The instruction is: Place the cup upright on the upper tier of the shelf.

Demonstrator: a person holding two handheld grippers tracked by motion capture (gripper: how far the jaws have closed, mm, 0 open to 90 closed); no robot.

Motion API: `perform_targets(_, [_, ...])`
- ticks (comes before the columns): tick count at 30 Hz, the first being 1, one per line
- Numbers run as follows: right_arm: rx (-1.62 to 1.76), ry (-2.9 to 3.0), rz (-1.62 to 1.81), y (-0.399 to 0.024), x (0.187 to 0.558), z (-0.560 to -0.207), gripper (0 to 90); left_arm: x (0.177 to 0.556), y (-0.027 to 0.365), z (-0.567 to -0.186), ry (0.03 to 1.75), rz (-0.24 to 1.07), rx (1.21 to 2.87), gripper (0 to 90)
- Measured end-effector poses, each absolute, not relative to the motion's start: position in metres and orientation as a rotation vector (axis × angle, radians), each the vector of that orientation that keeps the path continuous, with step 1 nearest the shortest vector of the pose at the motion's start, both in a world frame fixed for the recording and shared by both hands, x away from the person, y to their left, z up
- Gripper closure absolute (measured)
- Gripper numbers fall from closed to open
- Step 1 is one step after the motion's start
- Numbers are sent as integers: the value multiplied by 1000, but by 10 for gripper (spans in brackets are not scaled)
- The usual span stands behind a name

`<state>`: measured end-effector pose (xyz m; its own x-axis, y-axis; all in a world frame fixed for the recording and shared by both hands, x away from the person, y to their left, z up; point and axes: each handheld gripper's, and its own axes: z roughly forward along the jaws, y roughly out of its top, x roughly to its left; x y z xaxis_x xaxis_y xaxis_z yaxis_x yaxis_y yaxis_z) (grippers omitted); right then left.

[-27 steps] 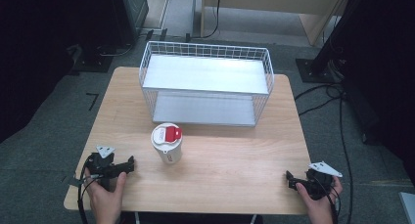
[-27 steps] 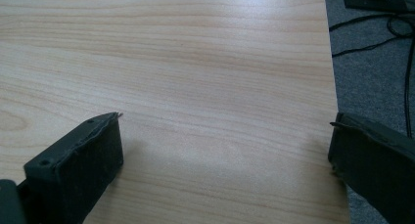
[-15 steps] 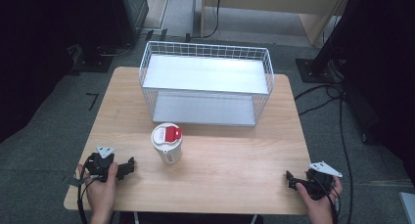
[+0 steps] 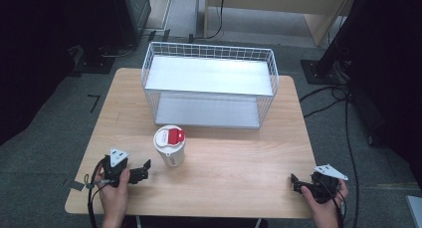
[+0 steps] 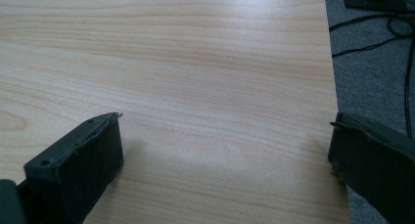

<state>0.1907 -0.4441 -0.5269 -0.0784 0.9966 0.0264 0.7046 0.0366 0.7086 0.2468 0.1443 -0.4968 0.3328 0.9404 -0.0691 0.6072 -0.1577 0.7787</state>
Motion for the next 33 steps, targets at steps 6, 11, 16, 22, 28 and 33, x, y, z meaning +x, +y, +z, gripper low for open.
perform_targets(6, [1714, 1836, 789, -444, 191, -527, 0, 247, 126, -489, 1282, 540, 1848, 0])
perform_targets(11, [1715, 1836, 789, -444, 191, -527, 0, 248, 115, -482, 1207, 532, 1841, 0])
perform_targets(16, [1714, 1836, 789, -444, 191, -527, 0, 248, 106, -481, 1158, 500, 1840, 0])
perform_targets(22, [1714, 1836, 789, -444, 191, -527, 0, 247, 98, -485, 1110, 471, 1852, 0])
perform_targets(28, [1715, 1836, 789, -444, 191, -527, 0, 247, 85, -488, 1069, 449, 1868, 0])
perform_targets(33, [1714, 1836, 789, -444, 191, -527, 0, 252, 77, -490, 1060, 456, 1855, 0])
